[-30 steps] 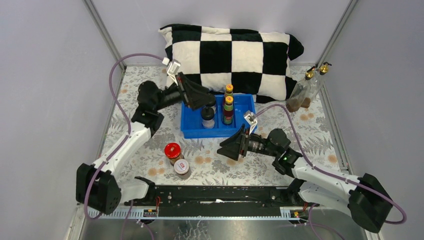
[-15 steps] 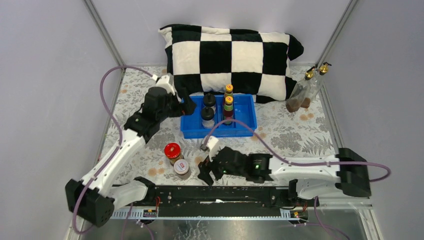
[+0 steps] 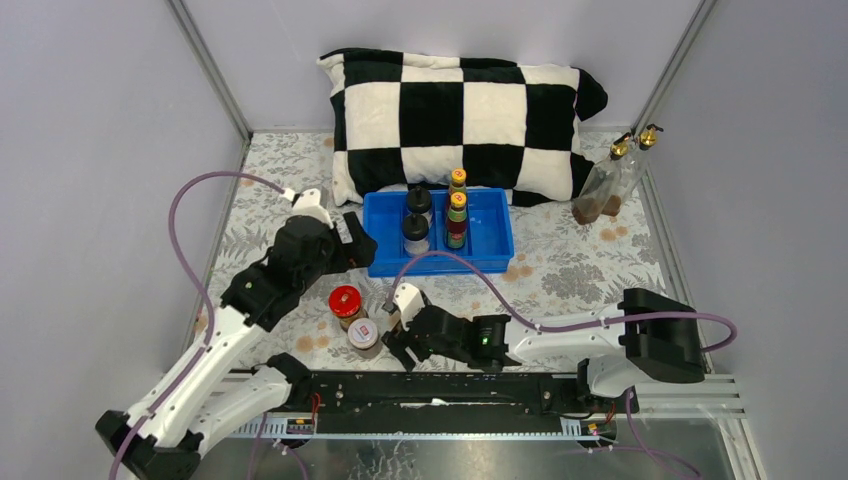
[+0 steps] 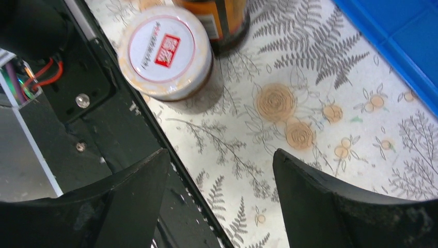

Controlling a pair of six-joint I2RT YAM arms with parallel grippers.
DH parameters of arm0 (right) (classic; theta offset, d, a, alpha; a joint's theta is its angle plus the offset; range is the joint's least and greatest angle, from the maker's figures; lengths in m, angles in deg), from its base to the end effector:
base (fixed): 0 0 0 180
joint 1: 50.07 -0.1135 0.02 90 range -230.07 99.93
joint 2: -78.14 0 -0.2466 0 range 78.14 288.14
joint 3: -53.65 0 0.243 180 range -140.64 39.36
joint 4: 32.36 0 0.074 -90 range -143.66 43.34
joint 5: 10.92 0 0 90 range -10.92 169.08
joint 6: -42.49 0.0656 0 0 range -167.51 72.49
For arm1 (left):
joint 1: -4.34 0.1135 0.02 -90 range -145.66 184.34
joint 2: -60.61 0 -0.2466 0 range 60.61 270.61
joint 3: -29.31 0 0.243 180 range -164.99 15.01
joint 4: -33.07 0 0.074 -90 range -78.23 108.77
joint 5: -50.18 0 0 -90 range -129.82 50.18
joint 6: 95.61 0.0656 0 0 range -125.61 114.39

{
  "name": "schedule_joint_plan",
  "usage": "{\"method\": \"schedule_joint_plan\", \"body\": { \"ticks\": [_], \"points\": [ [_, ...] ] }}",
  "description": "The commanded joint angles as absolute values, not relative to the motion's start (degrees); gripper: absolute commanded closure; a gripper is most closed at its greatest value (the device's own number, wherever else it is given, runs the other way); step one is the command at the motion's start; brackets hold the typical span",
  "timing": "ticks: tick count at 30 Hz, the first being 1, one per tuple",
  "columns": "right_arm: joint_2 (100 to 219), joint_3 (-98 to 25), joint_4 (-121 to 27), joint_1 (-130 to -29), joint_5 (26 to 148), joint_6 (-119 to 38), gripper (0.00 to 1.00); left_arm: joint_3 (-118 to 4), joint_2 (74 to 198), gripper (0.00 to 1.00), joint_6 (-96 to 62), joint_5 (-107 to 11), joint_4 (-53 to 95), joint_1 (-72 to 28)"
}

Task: Organize the condiment bottles
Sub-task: Pick up the bottle from the center of the board.

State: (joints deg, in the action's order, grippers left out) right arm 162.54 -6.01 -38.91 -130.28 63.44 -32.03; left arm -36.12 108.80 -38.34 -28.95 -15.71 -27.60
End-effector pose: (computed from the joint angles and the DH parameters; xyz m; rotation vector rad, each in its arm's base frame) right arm 0.0742 0.3260 0.1860 -1.0203 1.9230 0.7049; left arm 0.1811 -0.0983 0.2969 -0.1289 2.1424 -0.4692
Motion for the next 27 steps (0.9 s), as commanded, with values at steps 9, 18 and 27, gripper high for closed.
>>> {"method": "schedule_joint_plan", "body": {
  "ticks": [9,18,27],
  "points": [
    [167.6,-10.8,-25.6,-132.0,62.9,-35.1,0.19,-32.1,101.6,0.01,-45.7,-26.8,-23.0,-28.9],
    [173.2,-14.8,-24.4,-132.4,64.2,-35.0,0.19,-38.1,104.0,0.01,-51.2,-25.0,-32.4,-29.1],
    [178.5,-19.4,-26.7,-132.6,61.6,-34.6,0.24,-38.4,101.7,0.01,-55.2,-25.6,-34.2,-29.1]
  ]
}}
